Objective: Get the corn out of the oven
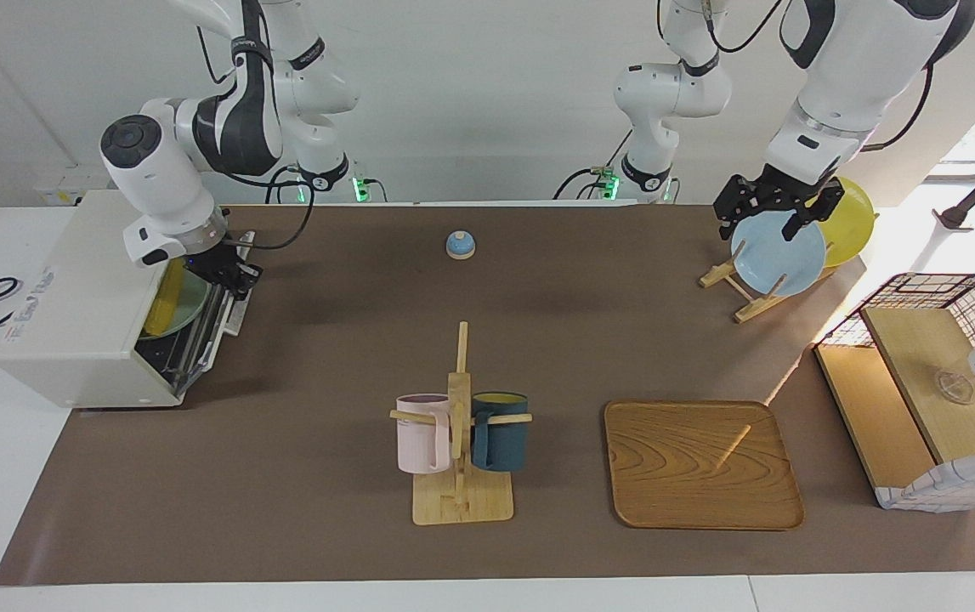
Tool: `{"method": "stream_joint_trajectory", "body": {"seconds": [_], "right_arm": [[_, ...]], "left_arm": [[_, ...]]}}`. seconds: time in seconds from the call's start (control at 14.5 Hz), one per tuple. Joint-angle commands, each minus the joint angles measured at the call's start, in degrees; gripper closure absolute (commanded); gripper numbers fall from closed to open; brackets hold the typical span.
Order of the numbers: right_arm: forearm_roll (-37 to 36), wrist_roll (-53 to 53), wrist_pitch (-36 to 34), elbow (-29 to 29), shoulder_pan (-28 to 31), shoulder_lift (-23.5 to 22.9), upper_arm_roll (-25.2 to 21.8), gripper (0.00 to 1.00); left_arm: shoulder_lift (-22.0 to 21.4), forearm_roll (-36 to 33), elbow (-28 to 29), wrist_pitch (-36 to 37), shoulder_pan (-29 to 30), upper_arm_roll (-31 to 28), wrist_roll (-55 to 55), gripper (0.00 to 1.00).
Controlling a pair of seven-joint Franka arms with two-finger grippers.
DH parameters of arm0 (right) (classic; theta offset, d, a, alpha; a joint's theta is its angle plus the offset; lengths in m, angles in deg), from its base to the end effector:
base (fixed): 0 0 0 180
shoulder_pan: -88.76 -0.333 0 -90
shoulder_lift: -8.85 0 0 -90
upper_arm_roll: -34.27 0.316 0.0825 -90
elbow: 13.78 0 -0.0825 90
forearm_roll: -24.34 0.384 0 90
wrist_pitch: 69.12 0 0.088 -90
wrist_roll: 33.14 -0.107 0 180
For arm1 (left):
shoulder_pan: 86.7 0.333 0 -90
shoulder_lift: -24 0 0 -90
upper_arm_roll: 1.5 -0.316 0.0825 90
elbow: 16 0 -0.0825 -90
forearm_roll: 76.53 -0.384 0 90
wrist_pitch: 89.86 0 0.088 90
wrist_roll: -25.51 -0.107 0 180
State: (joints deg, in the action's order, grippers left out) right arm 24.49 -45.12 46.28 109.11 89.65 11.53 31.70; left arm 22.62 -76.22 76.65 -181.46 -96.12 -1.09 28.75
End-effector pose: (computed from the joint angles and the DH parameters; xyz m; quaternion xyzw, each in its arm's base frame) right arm 0.5188 -0.0314 0.4166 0.9900 -0.1348 -0.0420 0.0009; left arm 0.5410 -0.0944 0.6184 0.9983 -0.0574 0.0026 0.0029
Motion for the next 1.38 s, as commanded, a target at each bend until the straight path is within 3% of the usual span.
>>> {"method": "stream_joint_trajectory", "body": {"seconds": [0.0, 0.55, 0.97, 1.31], "right_arm": [[-0.68, -0.15, 6.31, 1.04, 1.22, -3.81, -0.59, 1.0], [0.73, 0.37, 17.12, 7.62, -1.68, -4.52, -0.5, 1.0], [1.08, 0.28, 18.45, 9.82, -1.68, -3.99, -0.5, 1.0], [1.08, 0.11, 24.17, 14.14, -2.38, -3.11, -0.42, 1.0]], "left_arm": [[-0.72, 0.66, 3.67, -3.66, -0.51, 0.3, 0.01, 0.0], [-0.29, 3.64, 16.14, -17.27, -4.11, 0.56, -0.34, 0.0], [1.3, 5.85, 17.47, -21.24, -6.4, 0.56, -0.34, 0.0], [1.3, 5.85, 17.48, -21.42, -6.49, 0.56, -0.34, 0.0]]}}
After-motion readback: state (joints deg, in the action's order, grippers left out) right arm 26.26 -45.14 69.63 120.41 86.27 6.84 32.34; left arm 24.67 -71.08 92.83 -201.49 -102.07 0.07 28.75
